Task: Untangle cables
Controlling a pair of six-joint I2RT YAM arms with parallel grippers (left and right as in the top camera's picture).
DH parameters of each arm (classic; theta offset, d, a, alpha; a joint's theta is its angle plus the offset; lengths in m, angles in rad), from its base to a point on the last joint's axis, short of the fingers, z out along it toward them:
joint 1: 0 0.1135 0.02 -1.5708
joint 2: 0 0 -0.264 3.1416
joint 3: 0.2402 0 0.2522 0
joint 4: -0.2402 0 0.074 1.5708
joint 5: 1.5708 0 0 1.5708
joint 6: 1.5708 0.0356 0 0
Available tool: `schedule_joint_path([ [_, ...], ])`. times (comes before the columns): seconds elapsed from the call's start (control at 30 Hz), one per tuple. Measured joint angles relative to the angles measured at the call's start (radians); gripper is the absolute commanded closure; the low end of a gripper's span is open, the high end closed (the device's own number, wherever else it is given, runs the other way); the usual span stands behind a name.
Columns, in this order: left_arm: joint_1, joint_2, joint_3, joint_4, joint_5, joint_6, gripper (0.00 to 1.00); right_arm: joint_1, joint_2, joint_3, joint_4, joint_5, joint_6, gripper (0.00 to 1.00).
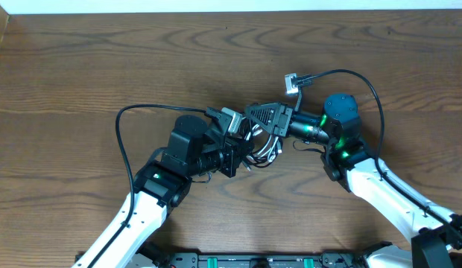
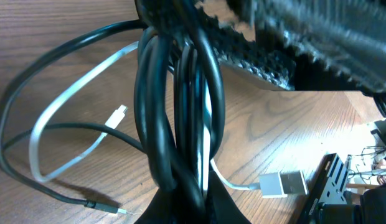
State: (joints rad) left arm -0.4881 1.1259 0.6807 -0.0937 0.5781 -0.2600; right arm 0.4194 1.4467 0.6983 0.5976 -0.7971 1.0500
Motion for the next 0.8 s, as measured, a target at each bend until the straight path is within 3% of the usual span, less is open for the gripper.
schedule_joint_path([
  [0.2,0.000,0.000,0.000,0.000,0.003,0.035,0.92,0.003,0.008,0.000,0.045,-0.024,0.098,0.70],
  [0.33,0.000,0.000,0.000,-0.007,0.004,0.092,0.92,0.003,0.008,0.001,0.045,-0.051,0.136,0.63],
  [0.5,0.000,0.000,-0.010,-0.015,-0.008,0.158,0.92,0.003,0.007,0.012,-0.050,-0.058,0.158,0.64],
  [0.63,-0.001,0.006,-0.021,-0.018,-0.013,0.195,0.92,0.003,0.007,0.014,-0.098,-0.054,0.165,0.71],
  [0.8,-0.001,0.007,-0.021,-0.007,-0.019,0.214,0.92,0.003,0.007,0.014,-0.067,-0.063,0.200,0.92],
])
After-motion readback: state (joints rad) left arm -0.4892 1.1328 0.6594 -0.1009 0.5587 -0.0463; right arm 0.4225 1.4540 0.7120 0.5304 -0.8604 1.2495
